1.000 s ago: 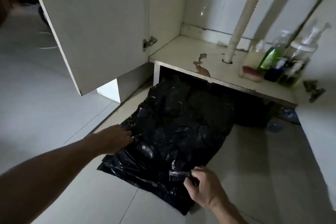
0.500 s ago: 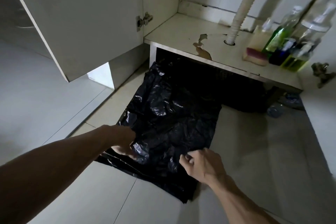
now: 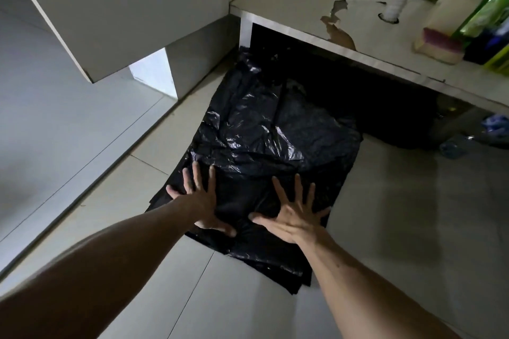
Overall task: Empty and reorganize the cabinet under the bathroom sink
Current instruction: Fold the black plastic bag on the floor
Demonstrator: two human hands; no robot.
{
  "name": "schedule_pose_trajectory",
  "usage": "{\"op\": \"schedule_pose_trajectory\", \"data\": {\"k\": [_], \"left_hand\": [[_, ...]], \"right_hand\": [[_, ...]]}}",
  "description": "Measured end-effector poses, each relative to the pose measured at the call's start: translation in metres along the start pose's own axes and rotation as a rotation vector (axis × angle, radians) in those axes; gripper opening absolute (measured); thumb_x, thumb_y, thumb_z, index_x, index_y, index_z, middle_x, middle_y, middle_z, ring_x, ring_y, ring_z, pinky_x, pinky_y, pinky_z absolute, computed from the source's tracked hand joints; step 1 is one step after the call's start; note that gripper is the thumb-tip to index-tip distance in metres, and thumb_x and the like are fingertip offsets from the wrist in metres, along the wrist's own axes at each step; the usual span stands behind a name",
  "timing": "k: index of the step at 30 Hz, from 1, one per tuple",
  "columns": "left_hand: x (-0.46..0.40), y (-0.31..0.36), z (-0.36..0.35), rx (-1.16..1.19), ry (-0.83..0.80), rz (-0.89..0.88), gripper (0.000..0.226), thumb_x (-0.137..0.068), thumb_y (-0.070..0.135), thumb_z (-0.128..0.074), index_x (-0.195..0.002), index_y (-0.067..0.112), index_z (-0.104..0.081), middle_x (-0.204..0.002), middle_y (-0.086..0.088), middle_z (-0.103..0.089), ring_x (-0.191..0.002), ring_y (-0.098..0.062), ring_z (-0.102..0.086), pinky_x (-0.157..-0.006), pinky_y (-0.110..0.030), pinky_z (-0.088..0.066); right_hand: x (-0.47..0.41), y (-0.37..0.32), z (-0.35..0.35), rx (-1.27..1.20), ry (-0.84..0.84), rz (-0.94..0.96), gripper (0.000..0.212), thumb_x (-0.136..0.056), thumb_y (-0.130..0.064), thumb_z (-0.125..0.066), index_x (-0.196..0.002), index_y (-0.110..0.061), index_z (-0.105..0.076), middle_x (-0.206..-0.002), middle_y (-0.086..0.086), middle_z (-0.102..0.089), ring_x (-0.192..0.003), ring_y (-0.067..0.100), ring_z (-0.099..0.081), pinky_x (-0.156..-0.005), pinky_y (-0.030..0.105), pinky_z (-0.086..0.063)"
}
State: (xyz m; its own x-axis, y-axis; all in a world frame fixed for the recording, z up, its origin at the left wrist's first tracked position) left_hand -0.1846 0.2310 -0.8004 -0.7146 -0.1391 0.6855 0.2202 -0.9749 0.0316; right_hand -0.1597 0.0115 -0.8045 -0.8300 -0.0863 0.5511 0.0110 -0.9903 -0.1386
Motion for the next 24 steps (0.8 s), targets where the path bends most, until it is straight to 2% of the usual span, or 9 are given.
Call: {"op": "schedule_pose_trajectory", "data": {"k": [2,4,7,10,14,17,20,22,24], "left_hand": [[-0.005,-0.008,-0.005,0.053,0.006,-0.028,0.168,-0.03,0.093,-0.065,-0.132,0.026,0.05,-0.131,-0.012,0.062,-0.128,-0.039,0.048,-0.104,-0.077,0.008],[-0.008,-0.011,-0.008,0.098,0.044,-0.065,0.169,-0.023,0.097,-0.06,-0.131,0.029,0.051,-0.13,-0.009,0.064,-0.126,-0.037,0.051,-0.103,-0.076,0.013],[-0.01,-0.011,-0.008,0.118,0.078,-0.093,0.169,-0.019,0.099,-0.056,-0.132,0.032,0.051,-0.131,-0.007,0.064,-0.127,-0.036,0.051,-0.103,-0.074,0.016],[-0.011,-0.008,-0.003,0.116,0.087,-0.102,0.169,-0.02,0.097,-0.059,-0.133,0.034,0.049,-0.133,-0.006,0.062,-0.129,-0.035,0.05,-0.104,-0.074,0.016],[-0.011,-0.005,-0.01,0.137,0.065,-0.136,0.169,-0.019,0.097,-0.06,-0.135,0.034,0.047,-0.135,-0.006,0.061,-0.129,-0.035,0.05,-0.102,-0.073,0.019],[-0.009,-0.008,-0.014,0.153,0.053,-0.136,0.17,-0.017,0.098,-0.059,-0.135,0.035,0.047,-0.135,-0.006,0.061,-0.129,-0.034,0.05,-0.102,-0.074,0.018],[-0.009,-0.008,-0.015,0.156,0.046,-0.148,0.17,-0.017,0.098,-0.058,-0.133,0.036,0.049,-0.134,-0.006,0.062,-0.128,-0.034,0.051,-0.102,-0.073,0.019],[-0.01,-0.008,-0.014,0.162,0.045,-0.158,0.169,-0.018,0.098,-0.06,-0.131,0.036,0.05,-0.133,-0.006,0.063,-0.126,-0.034,0.053,-0.101,-0.073,0.022],[-0.01,-0.008,-0.014,0.158,0.053,-0.164,0.169,-0.018,0.097,-0.06,-0.13,0.036,0.051,-0.133,-0.006,0.062,-0.126,-0.035,0.053,-0.1,-0.072,0.024]], "right_hand": [[-0.002,-0.003,0.005,0.036,-0.025,-0.021,0.12,-0.056,-0.099,-0.044,-0.151,-0.054,0.015,-0.161,0.0,0.033,-0.148,0.041,0.026,-0.106,0.08,0.003],[0.001,-0.013,0.013,0.085,0.099,0.023,0.116,-0.063,-0.094,-0.046,-0.154,-0.048,0.01,-0.163,0.005,0.03,-0.148,0.043,0.024,-0.11,0.077,0.006],[0.011,-0.033,0.014,0.037,0.382,0.176,0.092,-0.079,-0.085,-0.031,-0.156,-0.044,-0.004,-0.166,0.005,0.02,-0.15,0.042,0.017,-0.113,0.073,0.005],[-0.011,-0.03,0.002,0.012,0.392,0.17,0.076,-0.086,-0.081,-0.02,-0.155,-0.05,-0.009,-0.167,0.003,0.016,-0.151,0.042,0.014,-0.112,0.074,0.005],[-0.077,0.021,0.028,-0.138,0.379,-0.098,0.068,-0.091,-0.076,-0.016,-0.154,-0.052,-0.011,-0.168,0.0,0.008,-0.152,0.038,0.013,-0.11,0.075,0.009],[-0.115,0.069,0.065,-0.3,0.28,-0.302,0.068,-0.09,-0.073,-0.018,-0.155,-0.052,-0.012,-0.169,-0.003,0.003,-0.152,0.039,0.011,-0.109,0.076,0.01],[-0.12,0.076,0.103,-0.069,0.234,-0.411,0.068,-0.096,-0.06,-0.024,-0.159,-0.034,-0.015,-0.168,0.008,0.0,-0.151,0.043,0.01,-0.113,0.072,0.007],[-0.116,0.044,0.122,0.033,0.395,-0.271,0.069,-0.097,-0.056,-0.032,-0.156,-0.02,-0.025,-0.164,0.018,-0.013,-0.151,0.043,0.0,-0.117,0.067,-0.001],[-0.108,-0.009,0.119,0.004,0.575,0.096,0.066,-0.094,-0.056,-0.04,-0.151,-0.023,-0.034,-0.16,0.018,-0.024,-0.149,0.042,-0.012,-0.118,0.065,-0.009]]}}
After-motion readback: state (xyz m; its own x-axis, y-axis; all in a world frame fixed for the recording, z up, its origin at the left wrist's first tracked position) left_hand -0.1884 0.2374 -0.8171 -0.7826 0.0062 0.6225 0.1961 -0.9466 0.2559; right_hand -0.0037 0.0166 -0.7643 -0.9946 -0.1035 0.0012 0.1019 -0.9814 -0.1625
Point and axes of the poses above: each hand's wrist, its own x-axis away from the middle knuckle, its own z-axis out of the back of the hand, y = z × x, the point moved 6 cm from there along -x, towards the middle knuckle
